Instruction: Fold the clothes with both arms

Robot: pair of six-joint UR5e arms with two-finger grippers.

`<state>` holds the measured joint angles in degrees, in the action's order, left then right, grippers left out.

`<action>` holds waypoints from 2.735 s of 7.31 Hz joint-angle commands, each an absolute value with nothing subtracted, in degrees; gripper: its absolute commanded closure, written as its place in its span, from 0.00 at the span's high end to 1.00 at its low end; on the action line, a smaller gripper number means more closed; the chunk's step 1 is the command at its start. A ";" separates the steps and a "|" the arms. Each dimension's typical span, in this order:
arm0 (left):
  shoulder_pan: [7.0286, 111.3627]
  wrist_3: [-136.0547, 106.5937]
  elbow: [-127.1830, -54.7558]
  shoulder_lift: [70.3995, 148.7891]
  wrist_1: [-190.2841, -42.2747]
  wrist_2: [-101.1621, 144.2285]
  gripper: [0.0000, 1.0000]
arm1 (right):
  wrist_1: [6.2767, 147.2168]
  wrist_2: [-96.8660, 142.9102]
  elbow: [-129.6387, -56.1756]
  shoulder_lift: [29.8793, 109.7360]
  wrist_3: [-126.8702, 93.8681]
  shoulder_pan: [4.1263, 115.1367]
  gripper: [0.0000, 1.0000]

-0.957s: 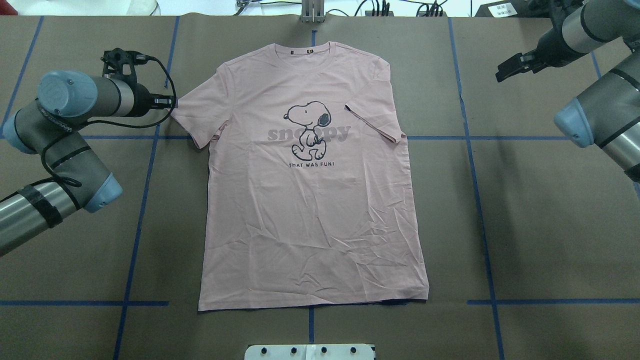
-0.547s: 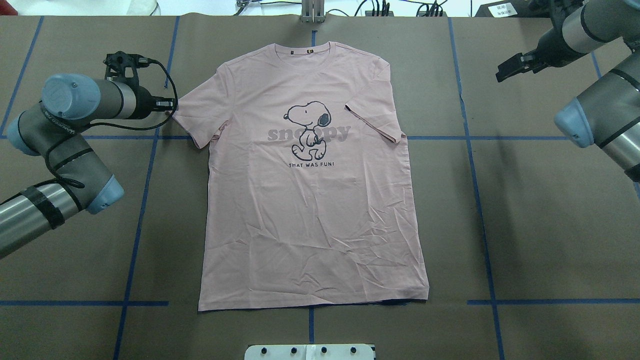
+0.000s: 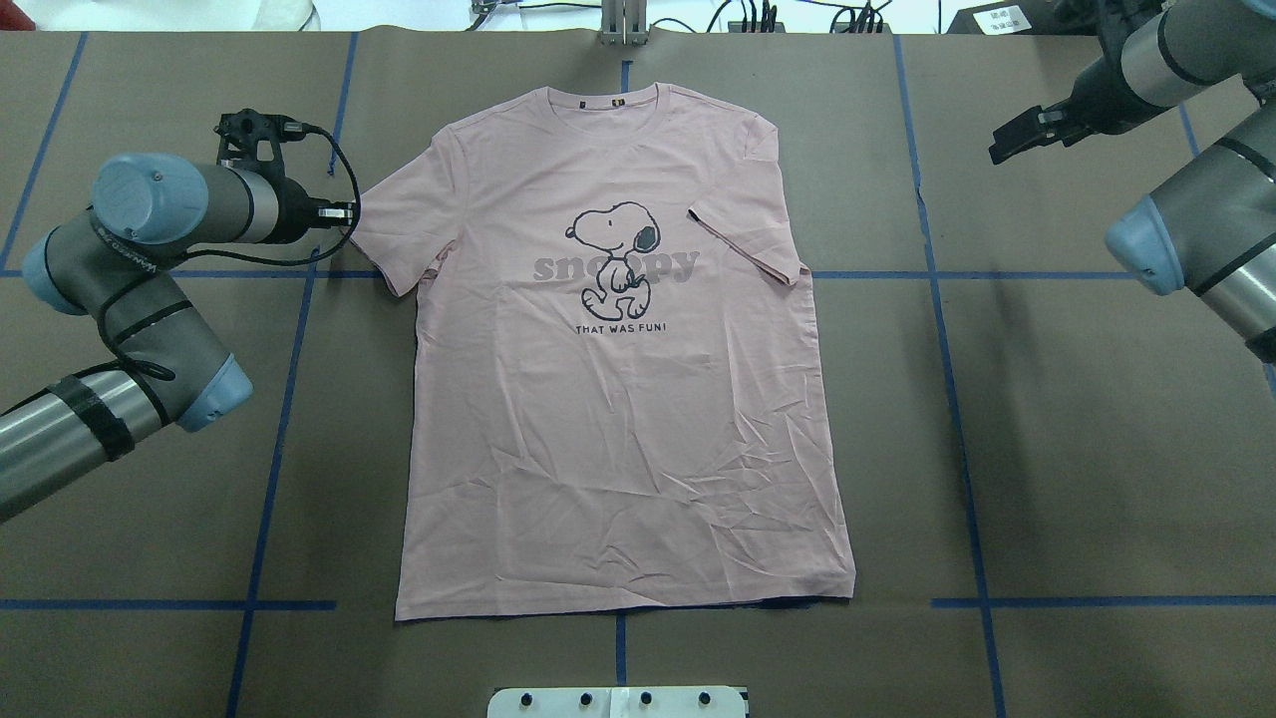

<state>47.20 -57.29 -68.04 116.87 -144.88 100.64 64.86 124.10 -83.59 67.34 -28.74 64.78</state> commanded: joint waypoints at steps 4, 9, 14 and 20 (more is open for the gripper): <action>47.11 -57.74 -76.96 121.53 -129.81 100.72 0.00 | 64.86 124.10 -83.58 67.32 -29.09 64.78 1.00; 42.02 -70.13 -71.32 137.34 -111.10 97.12 0.00 | 64.86 124.01 -83.14 67.41 -29.09 64.78 1.00; 40.61 -66.19 -68.00 140.36 -111.27 96.41 1.00 | 64.78 124.19 -84.63 67.41 -30.31 64.51 1.00; 33.60 -64.85 -101.82 120.80 -108.81 104.24 1.00 | 72.90 105.96 -117.08 77.84 -75.32 34.52 0.99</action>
<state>36.68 -63.76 -96.18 124.74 -109.12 104.40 68.53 112.28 -108.30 74.17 -65.32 42.81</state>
